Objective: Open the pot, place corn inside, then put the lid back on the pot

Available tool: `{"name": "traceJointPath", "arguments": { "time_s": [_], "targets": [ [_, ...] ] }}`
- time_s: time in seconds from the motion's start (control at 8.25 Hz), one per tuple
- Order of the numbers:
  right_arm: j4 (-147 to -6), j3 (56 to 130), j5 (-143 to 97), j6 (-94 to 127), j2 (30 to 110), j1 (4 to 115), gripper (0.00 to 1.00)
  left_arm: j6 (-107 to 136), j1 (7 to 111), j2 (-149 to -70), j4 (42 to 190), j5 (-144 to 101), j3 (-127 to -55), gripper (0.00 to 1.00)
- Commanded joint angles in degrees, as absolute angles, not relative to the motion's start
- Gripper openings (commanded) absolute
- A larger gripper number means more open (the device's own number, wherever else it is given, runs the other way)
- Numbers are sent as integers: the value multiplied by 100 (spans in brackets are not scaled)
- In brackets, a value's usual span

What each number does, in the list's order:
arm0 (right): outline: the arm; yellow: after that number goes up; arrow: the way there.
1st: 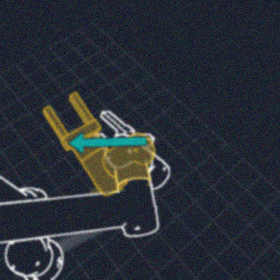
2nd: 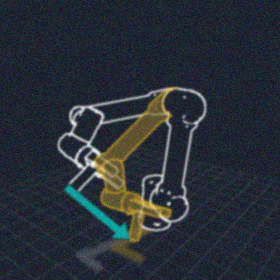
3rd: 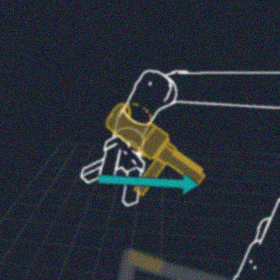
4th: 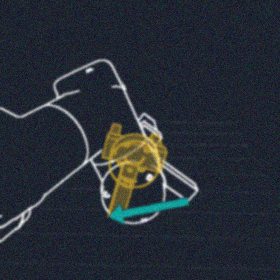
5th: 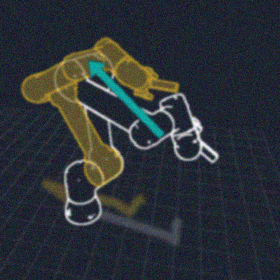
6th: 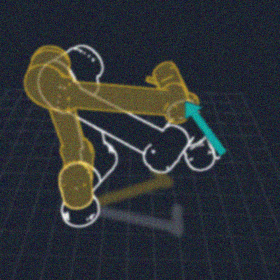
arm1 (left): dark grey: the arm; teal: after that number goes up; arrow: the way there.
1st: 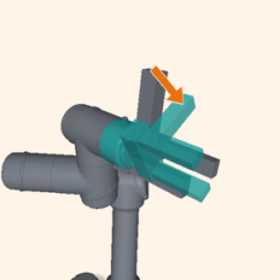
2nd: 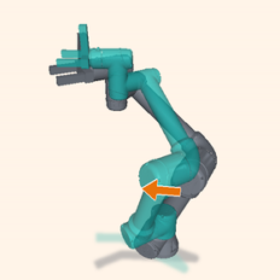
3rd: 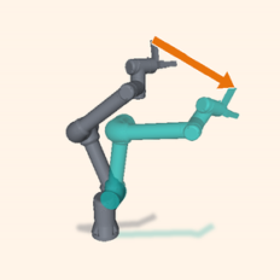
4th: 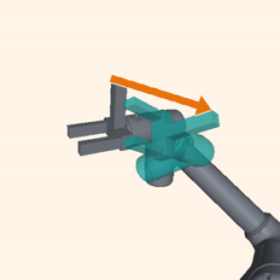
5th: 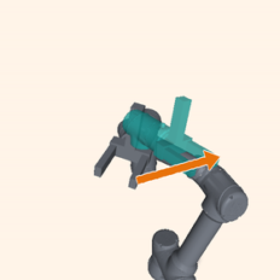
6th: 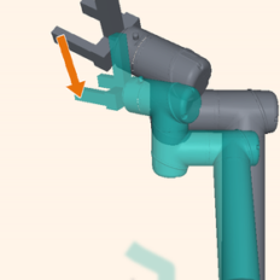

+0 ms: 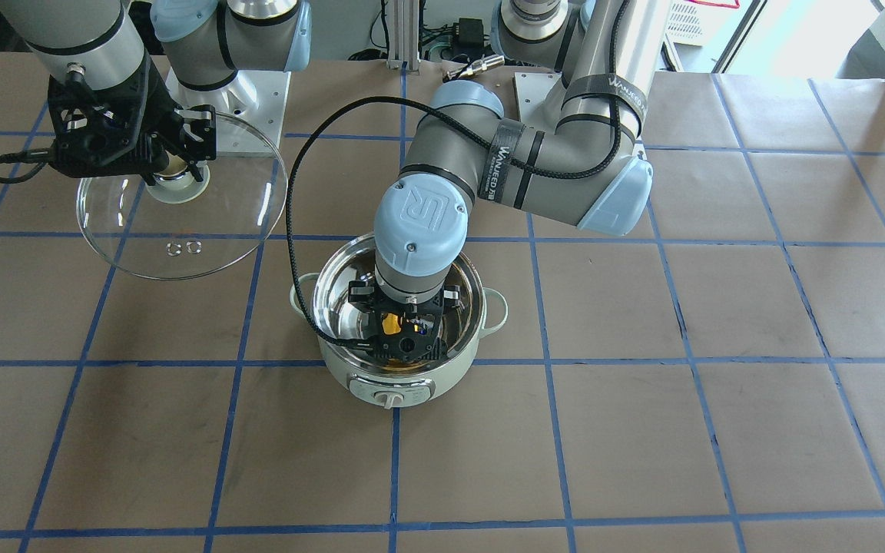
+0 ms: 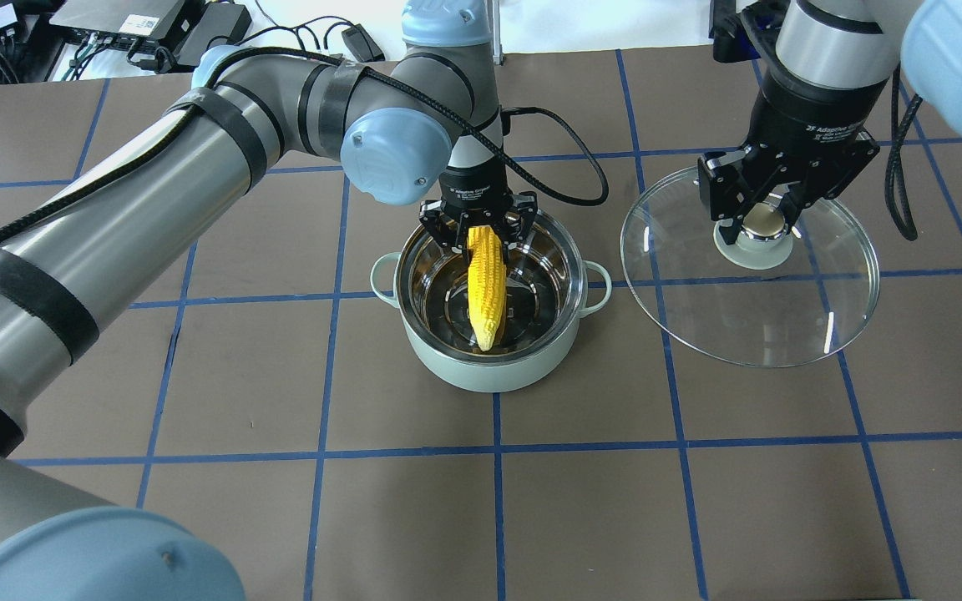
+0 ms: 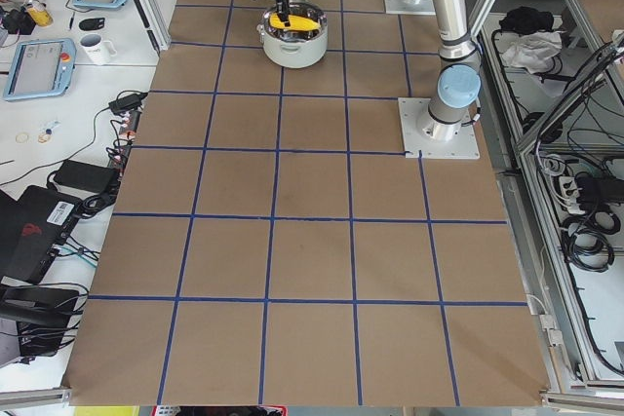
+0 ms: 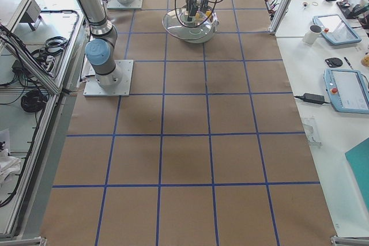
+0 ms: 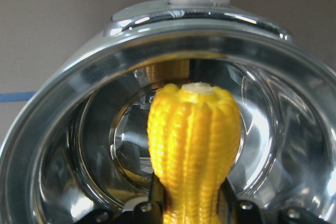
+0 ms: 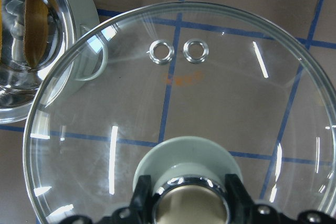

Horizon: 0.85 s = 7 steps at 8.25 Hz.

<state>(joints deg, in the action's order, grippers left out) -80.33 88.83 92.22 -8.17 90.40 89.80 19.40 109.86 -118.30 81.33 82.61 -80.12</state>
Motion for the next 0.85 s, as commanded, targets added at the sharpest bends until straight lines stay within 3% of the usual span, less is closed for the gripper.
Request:
{"name": "traceJointPath", "arguments": {
  "time_s": [0.0,0.24,0.73],
  "targets": [
    [-8007,8877,9289,-878,9035,8974,44,2224,10986,-11813,8060,8262,-7998,92],
    [-7945,8886,9536,-896,9044,8965,44,2171,10986,-11734,7858,8270,-7963,100],
    [-8164,8894,9509,-434,9018,9008,43,1804,10812,-11366,7963,8244,-7937,100]
  ]
}}
